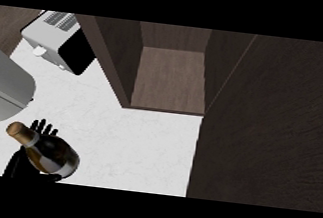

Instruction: Pick up the wine, place it into the cabinet and close the cabinet

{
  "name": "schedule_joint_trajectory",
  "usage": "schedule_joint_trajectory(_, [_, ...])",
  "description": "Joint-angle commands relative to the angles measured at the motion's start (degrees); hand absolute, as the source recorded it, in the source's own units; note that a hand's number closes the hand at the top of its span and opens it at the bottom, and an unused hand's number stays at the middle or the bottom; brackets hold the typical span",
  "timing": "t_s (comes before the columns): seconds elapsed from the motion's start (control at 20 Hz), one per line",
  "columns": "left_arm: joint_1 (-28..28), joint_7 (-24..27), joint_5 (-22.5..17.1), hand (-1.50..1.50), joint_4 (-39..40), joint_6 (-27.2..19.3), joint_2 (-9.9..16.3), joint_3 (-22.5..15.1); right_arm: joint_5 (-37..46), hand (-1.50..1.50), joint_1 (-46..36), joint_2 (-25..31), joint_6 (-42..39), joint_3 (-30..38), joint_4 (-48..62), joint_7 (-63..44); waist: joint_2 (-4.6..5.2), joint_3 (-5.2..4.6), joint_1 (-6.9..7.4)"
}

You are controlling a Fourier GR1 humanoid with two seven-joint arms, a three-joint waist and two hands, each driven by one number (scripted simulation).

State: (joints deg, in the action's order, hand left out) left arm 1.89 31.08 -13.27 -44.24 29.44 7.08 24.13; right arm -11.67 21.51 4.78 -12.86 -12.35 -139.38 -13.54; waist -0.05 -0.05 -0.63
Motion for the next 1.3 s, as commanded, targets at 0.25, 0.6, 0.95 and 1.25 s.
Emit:
schedule_joint_trajectory(0.25, [4.46,0.76,-1.11,1.5,7.46,8.07,0.05,-2.51,-7.59,-1.5,4.58,1.73,-2.95,3.82,-6.7,0.17,-0.05,0.03,-0.38])
schedule_joint_trajectory(0.6, [4.33,11.52,7.42,1.5,2.63,-2.56,0.49,-6.43,-4.39,-1.5,3.24,1.1,-1.89,3.18,-5.8,-0.68,-0.07,0.02,-0.12])
schedule_joint_trajectory(0.95, [9.13,16.43,12.19,1.5,3.35,-11.42,-1.72,-9.54,-4.0,-1.5,2.74,1.31,-1.72,2.75,-6.15,-1.55,0.02,0.01,-0.22])
schedule_joint_trajectory(1.25, [4.97,15.64,17.1,1.5,-4.32,-19.75,-1.43,-12.9,-3.74,-1.5,2.26,0.8,-1.17,3.17,-6.13,-1.26,-0.17,0.1,0.41])
